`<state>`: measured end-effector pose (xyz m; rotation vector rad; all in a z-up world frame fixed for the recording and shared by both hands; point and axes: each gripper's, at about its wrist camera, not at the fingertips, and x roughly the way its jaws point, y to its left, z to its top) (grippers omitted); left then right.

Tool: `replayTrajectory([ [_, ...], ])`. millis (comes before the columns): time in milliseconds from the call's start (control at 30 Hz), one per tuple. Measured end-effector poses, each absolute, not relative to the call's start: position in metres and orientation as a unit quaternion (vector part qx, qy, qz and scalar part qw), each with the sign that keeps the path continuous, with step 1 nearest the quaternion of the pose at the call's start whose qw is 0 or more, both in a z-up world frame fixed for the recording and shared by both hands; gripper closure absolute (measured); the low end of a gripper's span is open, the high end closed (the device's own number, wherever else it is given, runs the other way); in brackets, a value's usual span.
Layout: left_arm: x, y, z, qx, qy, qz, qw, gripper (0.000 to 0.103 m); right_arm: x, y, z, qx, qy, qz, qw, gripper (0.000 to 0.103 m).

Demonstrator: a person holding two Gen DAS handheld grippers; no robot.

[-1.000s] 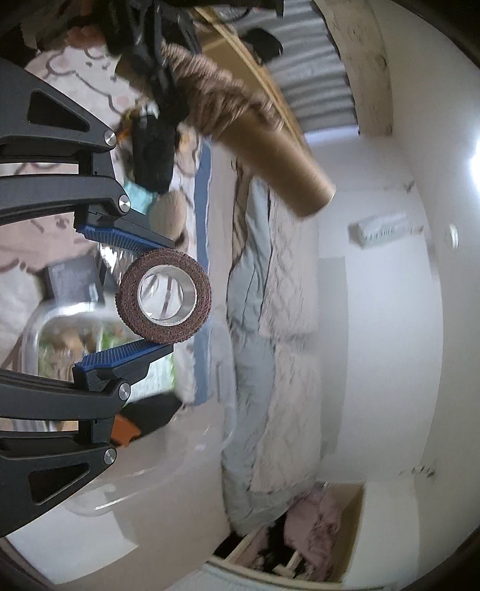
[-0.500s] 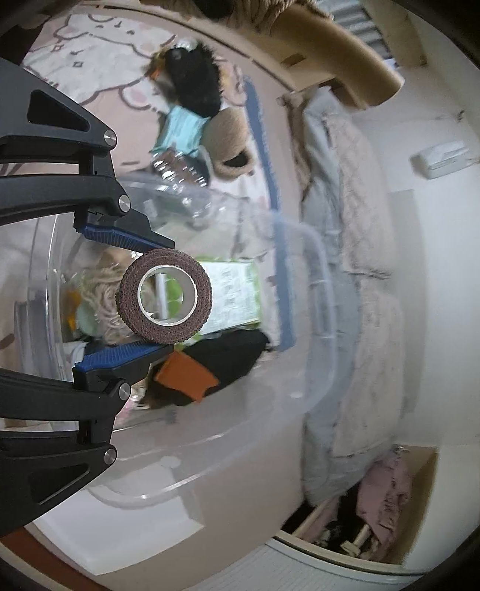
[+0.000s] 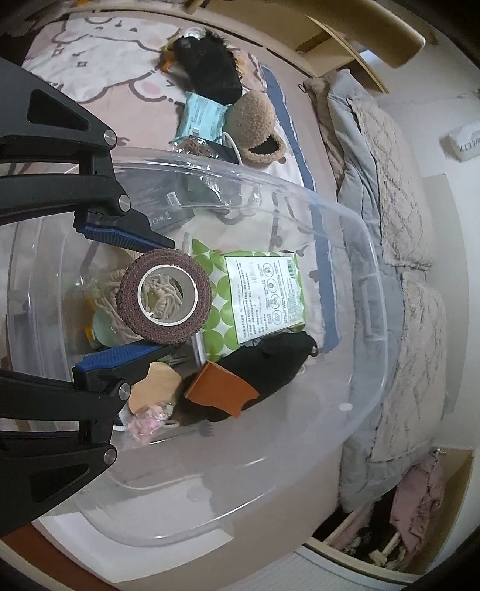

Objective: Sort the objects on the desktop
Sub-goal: 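Carry the tube and tape roll over the clear plastic bin with both grippers, then open the right gripper to drop the brown tape roll into the bin, then lower the twine-wrapped tube into the bin and open the left gripper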

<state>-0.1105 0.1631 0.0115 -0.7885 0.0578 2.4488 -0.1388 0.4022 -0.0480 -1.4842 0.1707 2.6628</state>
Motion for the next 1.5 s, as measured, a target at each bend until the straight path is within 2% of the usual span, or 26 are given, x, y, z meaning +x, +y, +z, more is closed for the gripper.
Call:
replayTrajectory([
  [367,-0.107,0.162,0.013,-0.294,0.022,0.912,0.284,0.050,-0.144,0.393,-0.057,-0.506,0.067,0.859,0.039,0.054],
  [400,-0.106,0.162,0.013,-0.295,0.022,0.912,0.285,0.050,-0.144,0.393,-0.058,-0.510,0.064,0.857,0.040,0.045],
  [433,-0.105,0.164,0.013,-0.296,0.021,0.911,0.286,0.050,-0.144,0.393,-0.059,-0.511,0.063,0.856,0.041,0.029],
  [467,-0.105,0.164,0.013,-0.297,0.020,0.910,0.287,0.050,-0.144,0.392,-0.059,-0.510,0.060,0.857,0.042,0.025],
  [800,-0.113,0.190,0.010,-0.320,0.007,0.897,0.305,0.050,-0.137,0.401,-0.048,-0.489,0.067,0.869,0.043,0.025],
  [1067,-0.132,0.225,0.017,-0.334,-0.026,0.896,0.292,0.050,-0.115,0.424,-0.016,-0.412,0.078,0.905,0.071,0.025],
  [1500,-0.185,0.303,-0.017,-0.406,-0.143,0.864,0.259,0.050,-0.078,0.454,0.022,-0.325,0.087,0.937,0.090,0.025],
])
